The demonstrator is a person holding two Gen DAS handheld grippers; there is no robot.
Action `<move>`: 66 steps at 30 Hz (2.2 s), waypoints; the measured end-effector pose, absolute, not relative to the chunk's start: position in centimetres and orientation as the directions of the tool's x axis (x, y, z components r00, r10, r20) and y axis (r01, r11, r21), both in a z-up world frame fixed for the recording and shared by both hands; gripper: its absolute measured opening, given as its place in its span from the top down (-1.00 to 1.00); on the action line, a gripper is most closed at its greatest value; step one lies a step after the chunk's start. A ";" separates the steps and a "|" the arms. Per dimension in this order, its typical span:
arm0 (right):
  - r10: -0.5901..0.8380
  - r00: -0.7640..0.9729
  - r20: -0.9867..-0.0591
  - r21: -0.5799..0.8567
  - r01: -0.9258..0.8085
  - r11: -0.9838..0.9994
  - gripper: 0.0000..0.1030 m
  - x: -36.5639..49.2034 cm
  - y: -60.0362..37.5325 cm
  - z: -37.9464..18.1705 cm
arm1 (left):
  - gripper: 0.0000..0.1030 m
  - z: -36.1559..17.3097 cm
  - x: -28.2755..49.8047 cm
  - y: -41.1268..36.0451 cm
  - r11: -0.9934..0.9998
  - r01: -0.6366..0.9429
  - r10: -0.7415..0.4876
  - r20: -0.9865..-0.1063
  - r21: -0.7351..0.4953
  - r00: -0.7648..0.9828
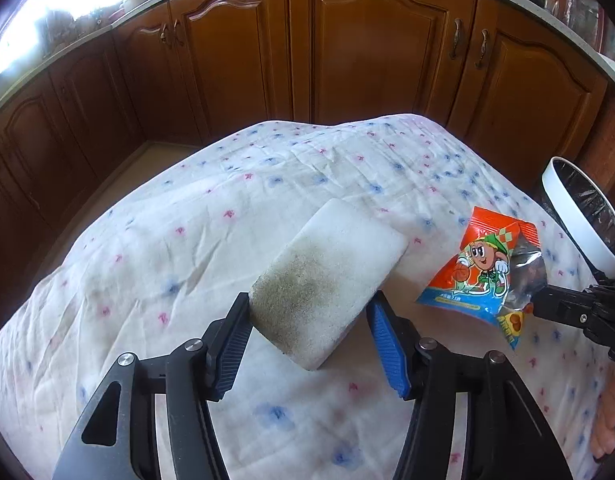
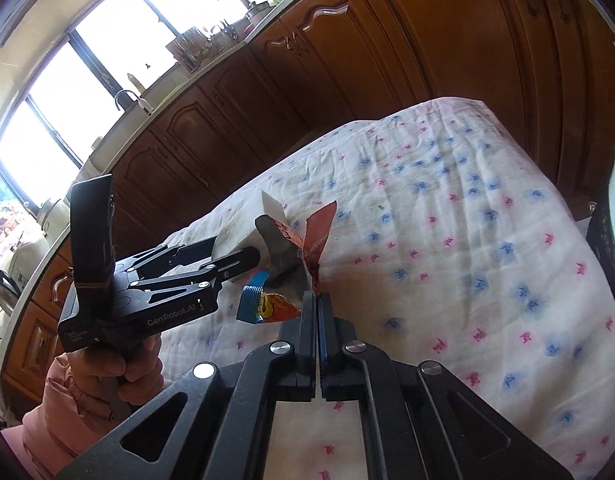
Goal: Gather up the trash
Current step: 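Grasp the white sponge with the left tool while the right tool grasps the cartoon snack bag, then carry sponge and snack bag over the bin while both tools open to drop them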
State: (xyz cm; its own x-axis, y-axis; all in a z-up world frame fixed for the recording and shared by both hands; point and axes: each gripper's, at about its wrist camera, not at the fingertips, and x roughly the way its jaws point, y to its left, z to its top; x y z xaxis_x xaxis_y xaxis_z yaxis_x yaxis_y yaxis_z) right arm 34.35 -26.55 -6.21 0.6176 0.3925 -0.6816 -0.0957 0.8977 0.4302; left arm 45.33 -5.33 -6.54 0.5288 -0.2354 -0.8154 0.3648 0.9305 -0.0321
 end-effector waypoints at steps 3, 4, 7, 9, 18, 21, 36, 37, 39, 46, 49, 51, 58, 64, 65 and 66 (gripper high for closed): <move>0.383 0.631 -0.674 0.428 -0.089 0.899 0.99 32.7 -27.7 -5.5 | -0.10 -5.6 43.3 -5.7 0.940 0.339 -0.226 -0.816 -0.039 0.532; 0.380 0.636 -0.672 0.428 -0.086 0.900 0.99 32.3 -28.0 -5.3 | -0.09 -5.3 42.5 -6.0 0.941 0.334 -0.228 -0.816 -0.045 0.531; 0.365 0.650 -0.666 0.425 -0.071 0.902 0.99 30.8 -29.1 -4.9 | -0.09 -4.5 39.7 -6.9 0.945 0.321 -0.234 -0.811 -0.061 0.536; 0.354 0.659 -0.664 0.422 -0.061 0.905 0.99 29.9 -29.6 -4.8 | -0.09 -4.1 38.0 -7.5 0.947 0.313 -0.242 -0.808 -0.075 0.538; 0.316 0.696 -0.644 0.429 -0.012 0.903 0.99 24.8 -32.6 -4.0 | -0.09 -3.1 31.7 -10.2 0.951 0.279 -0.272 -0.787 -0.133 0.553; 0.296 0.712 -0.637 0.424 0.003 0.906 0.99 23.3 -33.4 -3.6 | -0.09 -2.8 30.1 -11.5 0.947 0.285 -0.286 -0.786 -0.147 0.547; 0.213 0.769 -0.603 0.406 0.066 0.912 0.99 18.1 -37.4 -2.1 | -0.09 -1.5 27.2 -17.4 0.923 0.360 -0.324 -0.784 -0.138 0.530; 0.209 0.773 -0.599 0.405 0.067 0.912 0.99 17.8 -37.5 -1.9 | -0.09 -1.4 27.1 -17.6 0.921 0.364 -0.324 -0.783 -0.135 0.530; 0.202 0.781 -0.591 0.403 0.069 0.912 0.99 17.4 -37.9 -1.6 | -0.09 -1.2 27.0 -18.1 0.918 0.374 -0.327 -0.782 -0.131 0.531; 0.170 0.801 -0.574 0.399 0.092 0.912 0.99 16.7 -40.0 -0.5 | -0.09 -0.4 27.4 -19.8 0.909 0.402 -0.334 -0.774 -0.113 0.538; 0.154 0.806 -0.572 0.393 0.104 0.914 0.99 16.7 -40.9 -0.3 | -0.09 -0.1 27.8 -20.5 0.904 0.414 -0.339 -0.770 -0.107 0.541; 0.143 0.808 -0.572 0.388 0.113 0.915 0.99 16.8 -41.5 -0.1 | -0.09 0.1 28.1 -21.0 0.901 0.421 -0.341 -0.769 -0.104 0.541; 0.112 0.817 -0.566 0.378 0.137 0.916 0.99 17.0 -43.6 0.6 | -0.09 0.4 28.9 -23.1 0.891 0.442 -0.351 -0.766 -0.098 0.539; 0.088 0.819 -0.567 0.368 0.157 0.916 0.99 17.3 -45.2 1.0 | -0.09 0.5 29.9 -24.7 0.885 0.457 -0.353 -0.765 -0.086 0.539; 0.084 0.819 -0.567 0.367 0.160 0.917 0.99 17.4 -45.4 1.1 | -0.09 0.5 30.1 -25.0 0.884 0.460 -0.354 -0.765 -0.085 0.538; 0.081 0.819 -0.567 0.366 0.162 0.916 0.99 17.4 -45.6 1.1 | -0.09 0.5 30.2 -25.2 0.883 0.462 -0.353 -0.765 -0.083 0.539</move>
